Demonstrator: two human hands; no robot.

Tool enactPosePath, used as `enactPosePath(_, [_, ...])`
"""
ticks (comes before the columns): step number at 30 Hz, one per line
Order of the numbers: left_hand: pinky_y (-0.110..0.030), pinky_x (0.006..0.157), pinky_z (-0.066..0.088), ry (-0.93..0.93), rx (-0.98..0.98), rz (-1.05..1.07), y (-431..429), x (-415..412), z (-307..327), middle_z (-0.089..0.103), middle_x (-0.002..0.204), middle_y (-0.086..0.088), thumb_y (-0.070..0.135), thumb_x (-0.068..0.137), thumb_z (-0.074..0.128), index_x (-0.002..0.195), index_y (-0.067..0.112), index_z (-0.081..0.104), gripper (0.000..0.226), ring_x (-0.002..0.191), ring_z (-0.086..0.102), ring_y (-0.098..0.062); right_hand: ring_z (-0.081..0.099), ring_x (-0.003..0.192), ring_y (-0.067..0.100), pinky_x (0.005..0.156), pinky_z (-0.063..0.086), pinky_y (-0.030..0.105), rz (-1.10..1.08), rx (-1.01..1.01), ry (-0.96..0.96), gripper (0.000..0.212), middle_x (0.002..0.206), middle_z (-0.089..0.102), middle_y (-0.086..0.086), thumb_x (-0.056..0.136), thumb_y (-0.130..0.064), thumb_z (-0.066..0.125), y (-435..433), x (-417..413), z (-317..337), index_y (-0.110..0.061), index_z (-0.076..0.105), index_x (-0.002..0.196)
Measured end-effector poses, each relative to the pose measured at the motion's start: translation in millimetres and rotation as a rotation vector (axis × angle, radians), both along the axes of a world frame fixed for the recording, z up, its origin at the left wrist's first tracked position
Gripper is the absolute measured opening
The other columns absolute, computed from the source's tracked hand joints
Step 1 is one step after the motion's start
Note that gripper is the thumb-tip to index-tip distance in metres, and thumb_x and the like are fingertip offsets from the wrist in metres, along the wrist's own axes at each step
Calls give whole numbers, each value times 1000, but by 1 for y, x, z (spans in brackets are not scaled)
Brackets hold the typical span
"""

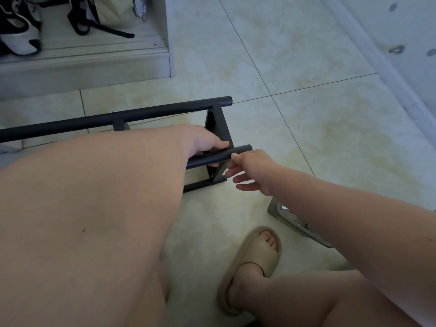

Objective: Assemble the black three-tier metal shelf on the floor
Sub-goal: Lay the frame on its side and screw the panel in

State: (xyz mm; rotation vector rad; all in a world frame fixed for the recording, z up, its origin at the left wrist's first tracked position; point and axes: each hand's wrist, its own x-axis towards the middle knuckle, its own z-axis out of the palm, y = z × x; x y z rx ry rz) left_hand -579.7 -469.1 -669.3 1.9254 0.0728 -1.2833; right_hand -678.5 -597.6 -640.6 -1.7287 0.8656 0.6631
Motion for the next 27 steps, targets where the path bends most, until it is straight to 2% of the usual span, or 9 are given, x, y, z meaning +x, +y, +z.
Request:
enactPosePath(2, [-25,68,46,41,-13,-16,2,-1,2,69,84,2,34,100,59,102,16,66,19,69,67,-13,60,66,16,53,56,25,45,-42,-28,31,78,73,3,105,-31,52,0,-1,-1,-13,67,84])
enactPosePath(4, [-26,67,47,69,-33,-13,2,-2,3,68,86,3,29,101,58,101,16,62,13,70,66,-14,58,62,15,54,55,28,227,-206,-108,33,74,71,2,105,-28,51,-3,-1,-4,-15,65,78])
enactPosePath(8, [-37,99,51,79,-63,3,1,-3,3,67,94,2,25,102,57,103,15,62,11,84,66,-20,67,77,30,75,60,43,456,-496,-191,32,87,74,11,105,-29,49,-1,0,-7,-13,65,82])
enactPosePath(11, [-34,96,52,15,-60,-7,-1,-3,4,69,101,-5,25,102,56,109,12,63,16,81,66,-21,65,67,26,67,62,41,357,-404,-202,34,78,73,5,105,-29,49,-1,0,-12,-8,67,85])
enactPosePath(13, [-38,104,50,-17,-74,-6,-1,-2,3,71,109,-10,24,103,56,116,9,65,22,85,68,-24,62,63,22,67,63,41,327,-369,-200,34,74,73,1,104,-30,52,-4,2,-14,-6,69,87])
enactPosePath(15, [-42,107,49,-26,-73,-7,1,-2,2,73,106,-10,25,103,56,112,10,66,20,87,70,-25,62,62,21,65,59,40,366,-468,-214,32,73,73,0,98,-38,61,-10,7,-13,-12,67,80])
enactPosePath(19, [-43,105,50,15,-57,16,6,-4,-1,76,87,-2,27,98,64,96,17,68,11,81,73,-22,56,61,18,53,36,30,471,-748,-225,44,72,61,-3,79,-57,77,-23,14,-7,-22,51,74])
enactPosePath(24, [-44,112,42,91,-9,-41,12,-2,0,75,113,-4,35,99,61,112,15,71,25,110,70,-25,50,61,18,53,32,32,675,-831,-274,54,74,55,-3,78,-66,73,-27,15,-5,-24,39,75])
enactPosePath(27, [-39,111,39,119,36,-88,14,-5,8,72,118,9,44,103,49,122,20,67,36,113,66,-18,50,63,18,53,30,31,751,-855,-284,54,75,53,-4,79,-68,71,-24,14,-4,-24,39,74])
